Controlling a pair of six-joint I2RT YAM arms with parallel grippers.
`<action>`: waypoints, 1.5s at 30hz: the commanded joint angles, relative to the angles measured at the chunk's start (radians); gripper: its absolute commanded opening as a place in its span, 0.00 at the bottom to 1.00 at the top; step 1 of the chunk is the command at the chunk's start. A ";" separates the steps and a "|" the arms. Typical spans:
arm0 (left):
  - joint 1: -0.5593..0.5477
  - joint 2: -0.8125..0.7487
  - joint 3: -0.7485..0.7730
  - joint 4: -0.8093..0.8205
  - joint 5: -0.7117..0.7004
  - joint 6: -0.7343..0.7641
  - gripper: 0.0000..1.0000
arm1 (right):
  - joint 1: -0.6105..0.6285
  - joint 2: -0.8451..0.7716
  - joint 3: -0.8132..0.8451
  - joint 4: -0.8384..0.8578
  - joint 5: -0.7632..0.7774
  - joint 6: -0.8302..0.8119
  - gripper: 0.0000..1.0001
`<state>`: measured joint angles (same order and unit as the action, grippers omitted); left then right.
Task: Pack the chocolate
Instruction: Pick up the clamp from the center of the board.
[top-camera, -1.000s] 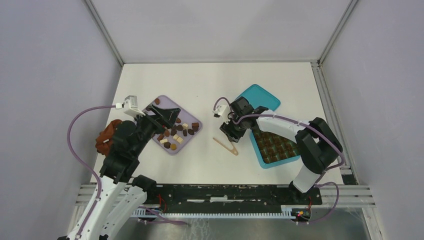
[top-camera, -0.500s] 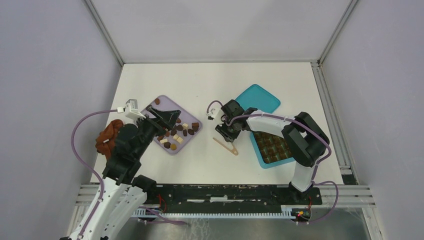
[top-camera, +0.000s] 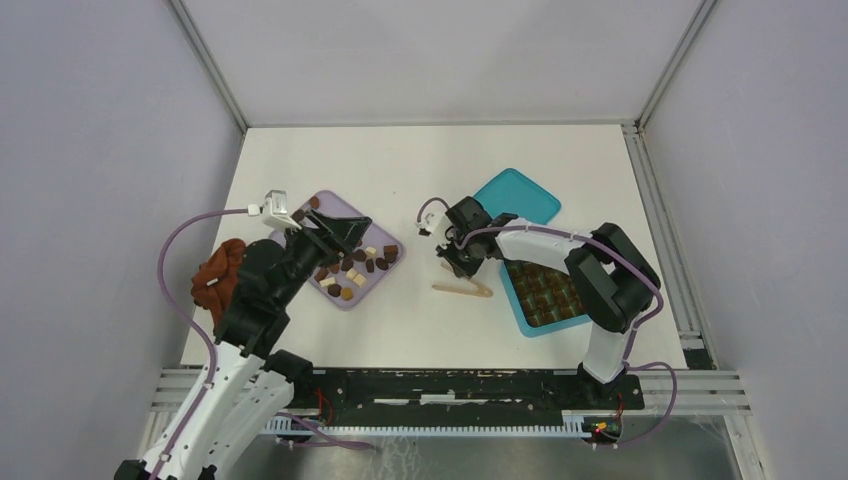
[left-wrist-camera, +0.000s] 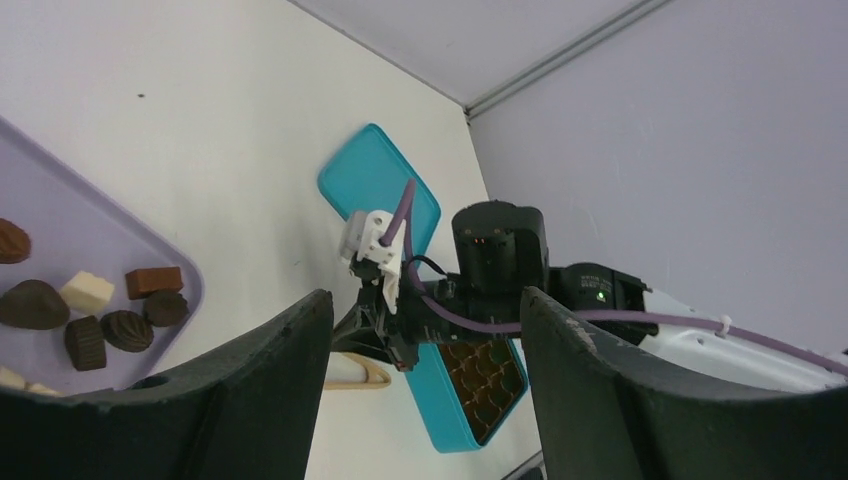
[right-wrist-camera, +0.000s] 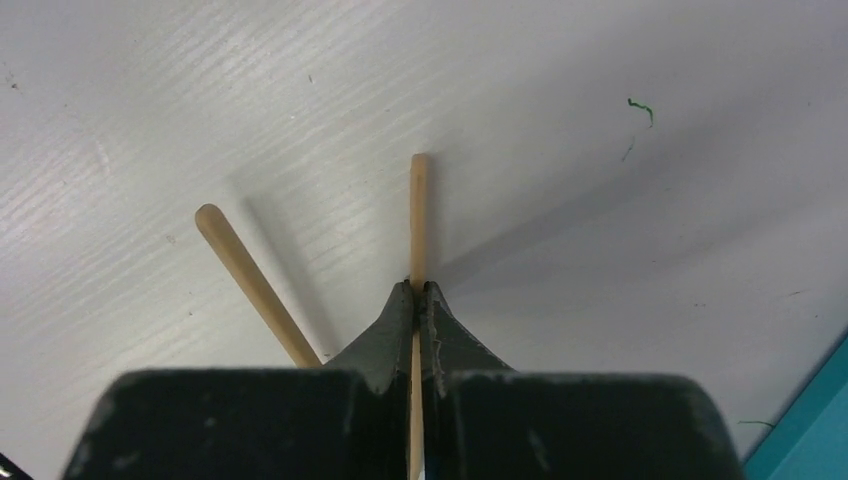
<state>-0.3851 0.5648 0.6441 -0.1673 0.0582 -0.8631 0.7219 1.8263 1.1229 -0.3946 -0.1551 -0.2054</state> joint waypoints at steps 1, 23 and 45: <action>0.000 0.024 -0.046 0.202 0.161 -0.022 0.74 | -0.104 -0.067 0.050 0.008 -0.190 0.033 0.00; -0.109 0.385 0.047 0.923 0.446 0.019 0.78 | -0.335 -0.316 0.065 0.866 -1.057 0.954 0.00; -0.301 0.529 0.232 0.634 0.211 0.237 0.55 | -0.334 -0.347 0.027 0.807 -1.023 0.921 0.00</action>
<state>-0.6765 1.0870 0.8204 0.4862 0.3111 -0.6971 0.3878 1.5269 1.1553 0.3939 -1.1778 0.7284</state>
